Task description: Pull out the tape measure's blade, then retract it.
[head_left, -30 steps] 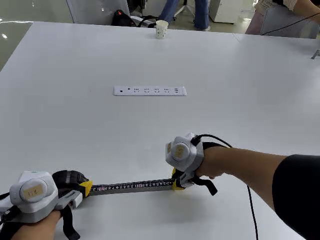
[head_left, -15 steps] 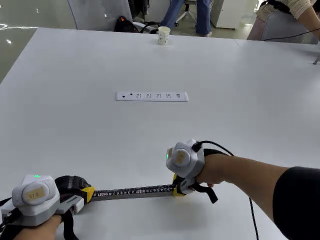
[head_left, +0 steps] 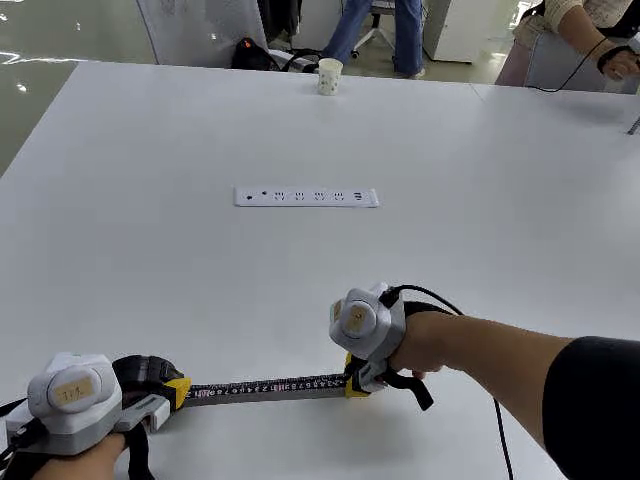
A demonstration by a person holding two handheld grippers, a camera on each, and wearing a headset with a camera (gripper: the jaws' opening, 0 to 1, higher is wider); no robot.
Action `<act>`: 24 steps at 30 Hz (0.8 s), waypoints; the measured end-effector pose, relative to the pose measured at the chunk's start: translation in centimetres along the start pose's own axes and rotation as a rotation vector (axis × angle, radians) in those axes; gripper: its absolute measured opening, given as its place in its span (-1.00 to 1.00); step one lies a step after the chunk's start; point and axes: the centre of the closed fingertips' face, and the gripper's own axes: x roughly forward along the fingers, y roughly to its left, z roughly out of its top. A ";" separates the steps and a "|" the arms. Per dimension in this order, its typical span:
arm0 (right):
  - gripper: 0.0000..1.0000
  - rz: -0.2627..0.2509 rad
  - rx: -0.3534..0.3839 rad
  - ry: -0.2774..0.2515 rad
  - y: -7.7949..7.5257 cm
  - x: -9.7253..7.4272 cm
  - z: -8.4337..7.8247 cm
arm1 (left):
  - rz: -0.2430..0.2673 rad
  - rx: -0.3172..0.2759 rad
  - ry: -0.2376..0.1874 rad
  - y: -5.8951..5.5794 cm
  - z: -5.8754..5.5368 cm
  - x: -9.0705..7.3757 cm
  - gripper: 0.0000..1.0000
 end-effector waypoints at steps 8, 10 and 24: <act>-0.79 0.003 -0.013 0.011 0.1 0.0 0.2 | 0.000 -0.002 0.004 0.0 0.0 0.0 0.19; -0.79 0.004 -0.013 0.015 0.1 0.0 0.3 | 0.000 -0.002 0.004 0.0 0.0 0.0 0.19; -0.80 0.001 -0.012 0.015 0.1 0.2 0.5 | 0.000 -0.002 0.005 0.1 0.1 0.0 0.19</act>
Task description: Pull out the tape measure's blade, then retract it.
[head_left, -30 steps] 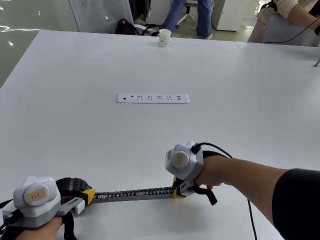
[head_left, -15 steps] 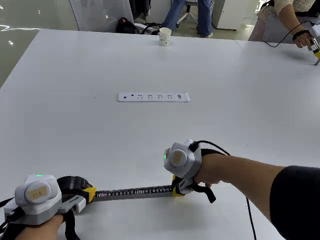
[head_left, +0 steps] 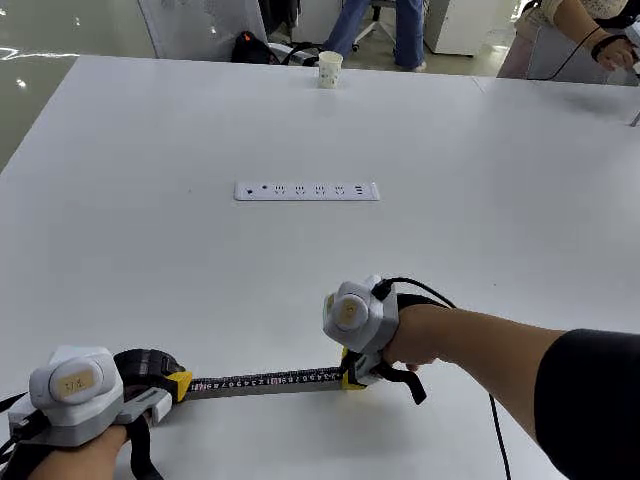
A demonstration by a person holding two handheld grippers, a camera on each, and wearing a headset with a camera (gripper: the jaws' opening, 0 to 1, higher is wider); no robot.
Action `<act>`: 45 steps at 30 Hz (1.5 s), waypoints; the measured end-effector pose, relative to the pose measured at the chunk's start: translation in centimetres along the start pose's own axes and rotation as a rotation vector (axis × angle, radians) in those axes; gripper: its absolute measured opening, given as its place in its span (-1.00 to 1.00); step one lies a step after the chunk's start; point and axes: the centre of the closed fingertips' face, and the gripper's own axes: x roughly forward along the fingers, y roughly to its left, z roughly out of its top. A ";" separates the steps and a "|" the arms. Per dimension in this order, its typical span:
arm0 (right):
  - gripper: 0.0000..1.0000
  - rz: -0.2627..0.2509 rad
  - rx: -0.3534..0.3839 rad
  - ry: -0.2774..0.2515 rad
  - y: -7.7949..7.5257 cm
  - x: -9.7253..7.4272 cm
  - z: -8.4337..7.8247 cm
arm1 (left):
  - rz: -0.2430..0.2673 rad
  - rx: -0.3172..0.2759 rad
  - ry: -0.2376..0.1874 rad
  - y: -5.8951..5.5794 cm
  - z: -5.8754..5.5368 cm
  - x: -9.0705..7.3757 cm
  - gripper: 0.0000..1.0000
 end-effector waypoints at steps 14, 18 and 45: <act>-0.80 0.001 0.003 -0.004 0.1 0.0 0.4 | -0.001 0.000 0.005 0.1 0.0 0.0 0.19; -0.80 0.002 0.005 0.000 0.0 0.1 0.5 | 0.000 0.002 0.004 0.1 0.0 0.0 0.19; -0.80 -0.003 -0.025 -0.011 0.1 0.3 1.3 | 0.000 0.003 0.006 0.2 0.0 0.1 0.19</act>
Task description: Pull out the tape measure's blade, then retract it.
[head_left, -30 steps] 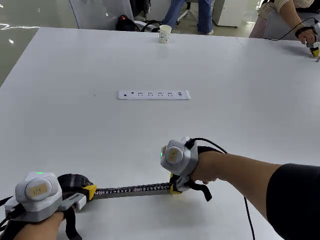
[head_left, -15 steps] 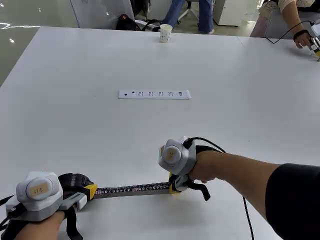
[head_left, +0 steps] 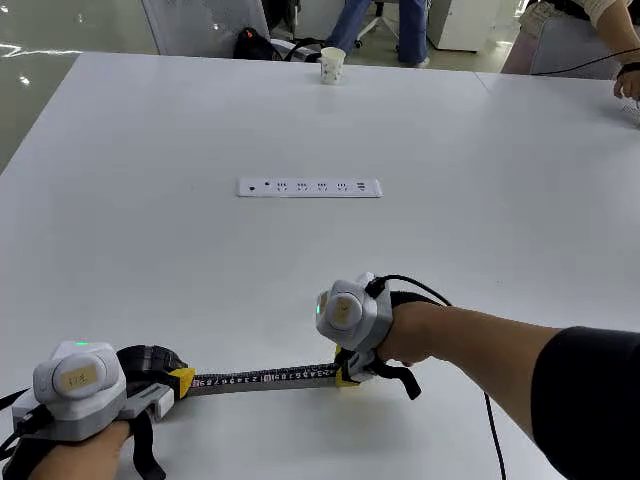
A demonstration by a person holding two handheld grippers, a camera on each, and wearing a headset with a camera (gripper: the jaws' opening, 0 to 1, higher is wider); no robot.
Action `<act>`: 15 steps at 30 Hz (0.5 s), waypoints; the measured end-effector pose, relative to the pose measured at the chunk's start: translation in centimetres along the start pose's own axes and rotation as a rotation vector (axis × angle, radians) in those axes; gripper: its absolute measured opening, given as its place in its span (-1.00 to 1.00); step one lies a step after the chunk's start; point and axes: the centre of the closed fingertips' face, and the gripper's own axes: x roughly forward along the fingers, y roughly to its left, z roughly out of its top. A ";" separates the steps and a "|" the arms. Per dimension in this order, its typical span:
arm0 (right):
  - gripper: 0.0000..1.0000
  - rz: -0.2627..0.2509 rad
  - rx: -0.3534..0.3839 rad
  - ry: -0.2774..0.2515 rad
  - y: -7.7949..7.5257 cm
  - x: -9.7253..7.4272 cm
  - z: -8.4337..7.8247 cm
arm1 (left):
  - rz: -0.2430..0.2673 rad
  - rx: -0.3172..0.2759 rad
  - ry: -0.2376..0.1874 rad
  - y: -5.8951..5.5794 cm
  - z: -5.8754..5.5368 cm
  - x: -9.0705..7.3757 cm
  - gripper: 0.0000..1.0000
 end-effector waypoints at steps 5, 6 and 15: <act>-0.80 -0.001 0.003 0.000 0.0 0.1 0.2 | -0.001 0.000 0.001 0.0 0.0 0.0 0.19; -0.80 -0.002 0.001 0.000 0.0 0.0 0.2 | 0.000 0.000 0.001 0.0 0.0 0.0 0.19; -0.80 -0.004 0.008 -0.001 -0.1 0.2 0.4 | -0.002 0.001 0.004 0.0 0.0 0.0 0.19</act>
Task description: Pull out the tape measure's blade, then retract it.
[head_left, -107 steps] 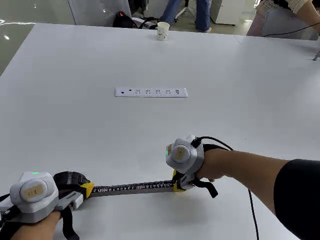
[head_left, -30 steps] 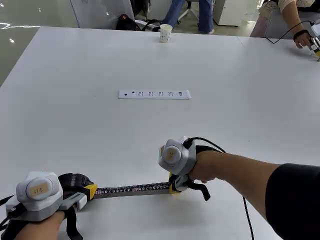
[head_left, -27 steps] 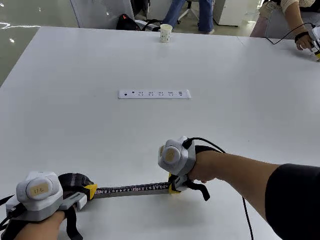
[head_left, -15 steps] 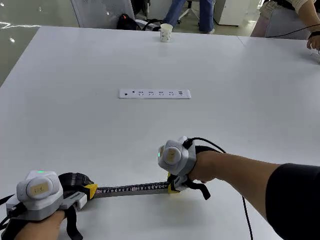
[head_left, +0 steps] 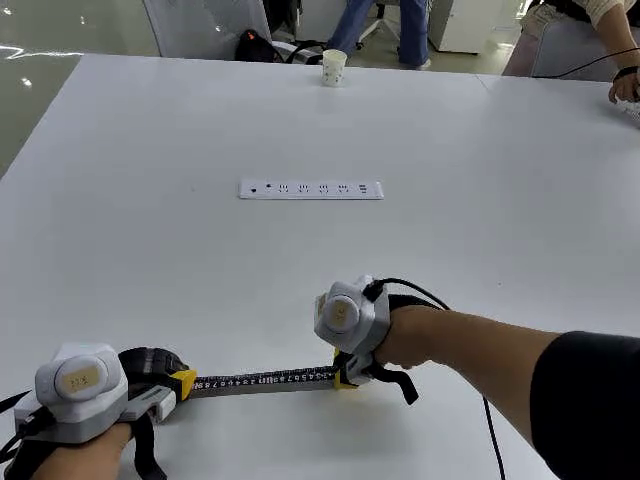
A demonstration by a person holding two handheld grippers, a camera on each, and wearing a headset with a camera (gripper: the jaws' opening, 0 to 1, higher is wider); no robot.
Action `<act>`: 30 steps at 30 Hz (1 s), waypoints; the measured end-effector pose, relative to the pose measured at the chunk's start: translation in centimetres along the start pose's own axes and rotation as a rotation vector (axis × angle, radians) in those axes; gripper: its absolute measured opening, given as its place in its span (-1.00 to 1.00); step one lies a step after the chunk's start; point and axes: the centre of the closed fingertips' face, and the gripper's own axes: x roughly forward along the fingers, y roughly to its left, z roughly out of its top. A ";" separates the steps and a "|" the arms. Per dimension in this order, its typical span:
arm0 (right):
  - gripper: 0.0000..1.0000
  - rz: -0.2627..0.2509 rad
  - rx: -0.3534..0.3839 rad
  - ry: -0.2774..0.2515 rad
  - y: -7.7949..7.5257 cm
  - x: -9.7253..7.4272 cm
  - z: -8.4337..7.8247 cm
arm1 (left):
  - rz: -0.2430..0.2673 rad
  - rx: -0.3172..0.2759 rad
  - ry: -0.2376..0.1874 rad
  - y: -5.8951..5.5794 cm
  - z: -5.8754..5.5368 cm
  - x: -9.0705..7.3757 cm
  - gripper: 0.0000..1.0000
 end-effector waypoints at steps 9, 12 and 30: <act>-0.80 -0.001 -0.006 -0.005 0.1 0.1 0.3 | -0.001 -0.001 0.002 0.0 0.0 0.0 0.19; -0.80 0.000 -0.006 -0.006 0.0 0.1 0.4 | -0.002 -0.001 0.002 0.0 0.0 0.0 0.19; -0.79 0.002 -0.002 -0.008 0.1 0.3 1.0 | -0.001 -0.001 0.004 0.0 0.0 0.0 0.19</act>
